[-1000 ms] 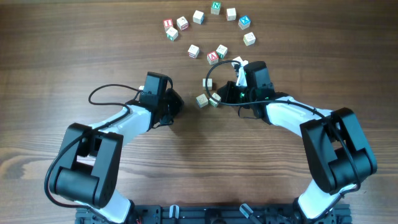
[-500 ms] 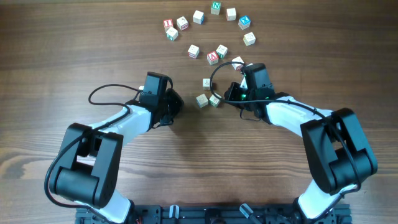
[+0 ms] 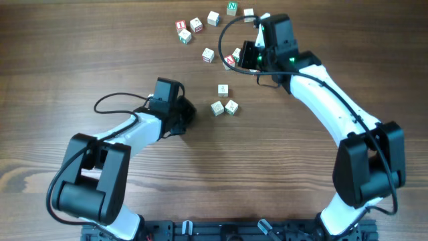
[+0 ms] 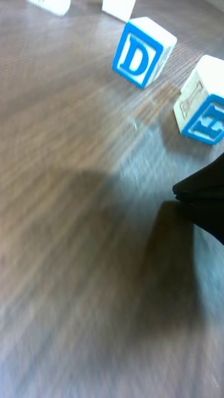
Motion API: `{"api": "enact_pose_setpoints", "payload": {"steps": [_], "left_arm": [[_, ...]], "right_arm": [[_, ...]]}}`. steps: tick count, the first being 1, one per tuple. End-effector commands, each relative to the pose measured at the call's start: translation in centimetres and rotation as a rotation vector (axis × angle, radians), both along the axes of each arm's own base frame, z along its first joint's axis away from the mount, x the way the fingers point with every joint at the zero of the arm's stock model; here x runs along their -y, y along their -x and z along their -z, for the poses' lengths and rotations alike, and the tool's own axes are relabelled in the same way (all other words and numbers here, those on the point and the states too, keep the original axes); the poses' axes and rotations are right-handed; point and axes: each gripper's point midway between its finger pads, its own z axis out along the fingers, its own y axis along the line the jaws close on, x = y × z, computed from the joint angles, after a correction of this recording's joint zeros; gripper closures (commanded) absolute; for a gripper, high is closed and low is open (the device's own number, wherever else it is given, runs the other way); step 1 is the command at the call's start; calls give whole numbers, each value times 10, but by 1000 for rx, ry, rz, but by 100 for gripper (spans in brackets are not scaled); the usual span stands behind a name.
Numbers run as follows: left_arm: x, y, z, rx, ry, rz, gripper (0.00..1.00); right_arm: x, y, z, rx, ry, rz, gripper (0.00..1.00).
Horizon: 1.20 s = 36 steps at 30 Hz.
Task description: Form a circle
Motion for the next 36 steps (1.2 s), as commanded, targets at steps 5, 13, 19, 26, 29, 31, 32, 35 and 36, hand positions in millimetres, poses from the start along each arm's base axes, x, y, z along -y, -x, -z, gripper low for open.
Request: {"api": "enact_pose_setpoints", "payload": {"steps": [5,13,19,26,29,31,32,35,36], "left_arm": [[-33,29,30,-157,-39,-107,96],[-33,28,30,-152,-40,-102,96],[-33,28,30,-151,-40,-101,96],[-33,28,30,-150,-44,-103,96],[-33,28,30,-150,-44,-103,96],[-33,28,30,-150,-44,-103,96],[-33,27,30,-149,-43,-103,96],[-33,27,30,-146,-44,-101,96],[-33,27,30,-145,-44,-100,96]], "right_arm": [[-31,-8,73,-182,44,-129,95],[-54,10,103,-210,175,-166,95],[-55,8,123,-219,207,-155,95],[-52,11,126,-231,221,-153,95],[-56,18,127,-244,216,-205,96],[-58,18,126,-235,210,-227,96],[-59,18,126,-235,210,-227,95],[-59,18,125,-234,211,-232,96],[-59,18,125,-233,210,-231,95]]}}
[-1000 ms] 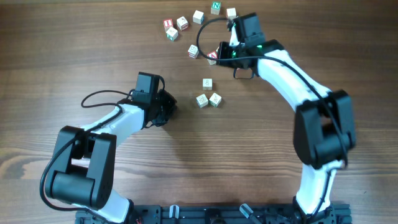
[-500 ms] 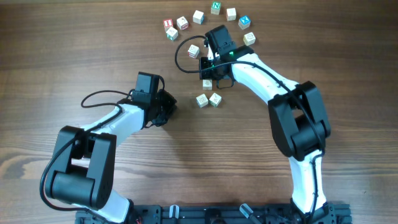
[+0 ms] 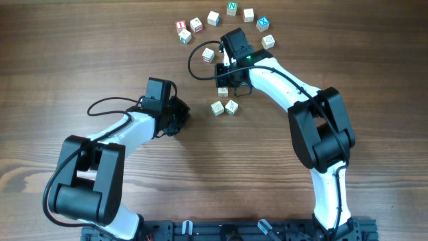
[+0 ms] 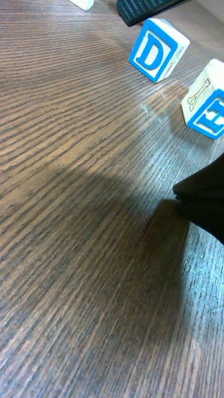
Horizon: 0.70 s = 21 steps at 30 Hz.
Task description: Form a circle
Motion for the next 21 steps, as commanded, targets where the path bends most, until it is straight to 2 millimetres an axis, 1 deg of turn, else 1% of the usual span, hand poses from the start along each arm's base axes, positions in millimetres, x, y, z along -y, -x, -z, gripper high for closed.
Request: {"api": "enact_pose_setpoints", "payload": {"steps": [1,7,10,12,18,21], "left_arm": [[-19,25,30,-103,-72,-36,96],[-19,25,31,-103,-75,-37,96],[-19,25,31,-102,-75,-37,96],[-19,25,31,-102,-75,-37,96],[-19,25,31,-103,-75,-37,96],[-19,25,31,-102,-75,-37,96]], "right_arm": [[-4,-1,0,2,-10,-30,95],[1,6,5,-25,19,-48,95],[1,7,4,-26,19,-47,95],[1,6,1,-20,21,-46,95],[10,3,-17,25,63,-47,95],[14,6,-17,13,83,-42,95]]}}
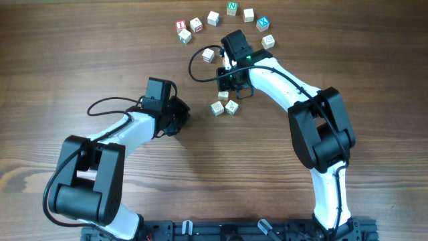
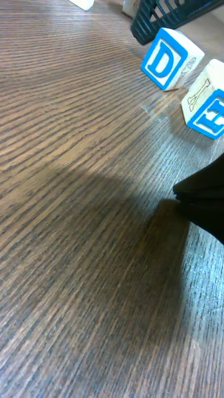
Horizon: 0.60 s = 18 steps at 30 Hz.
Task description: Form a circle
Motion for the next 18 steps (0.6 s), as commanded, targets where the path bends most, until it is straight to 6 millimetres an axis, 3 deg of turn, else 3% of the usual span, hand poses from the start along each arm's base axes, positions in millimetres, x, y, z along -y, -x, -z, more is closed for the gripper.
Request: {"api": "enact_pose_setpoints", "payload": {"steps": [1,5,12,18], "left_arm": [[-19,25,31,-102,-75,-37,96],[-19,25,30,-102,-75,-37,96],[-19,25,31,-103,-75,-38,96],[-20,25,31,-106,-80,-43,96]], "right_arm": [[3,-8,-24,59,17,-9,95],[1,-14,-34,96,6,-9,95],[-4,-19,-73,168,-47,-6,95],[-24,2,-70,95,-109,-52,95]]}}
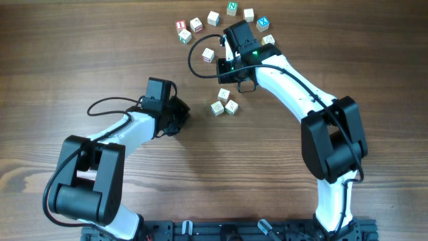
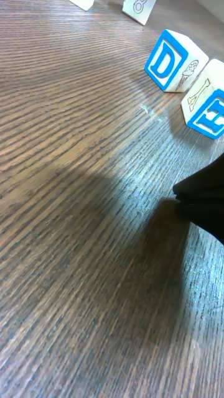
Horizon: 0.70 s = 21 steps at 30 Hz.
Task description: Form a circle
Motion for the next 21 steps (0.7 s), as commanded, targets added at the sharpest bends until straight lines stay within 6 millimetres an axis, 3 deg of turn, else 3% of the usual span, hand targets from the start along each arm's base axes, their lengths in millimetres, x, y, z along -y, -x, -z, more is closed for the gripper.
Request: {"api": "enact_pose_setpoints", "payload": {"steps": [1,5,10,21], "left_arm": [[-20,26,31,-106,-80,-42,96],[-21,26,31,-108,-80,-44,96],[-36,32,35,-161,-80,-109,96],[-38,32,35,-166,-77,-114,96]], "right_arm": [[-19,9,-14,7,-40,-44,95],[-26,19,-3,-12,-15,-52,95],[-28,24,15,-56,-4,-39,95],[-20,36,26,-103,39,-61,95]]}}
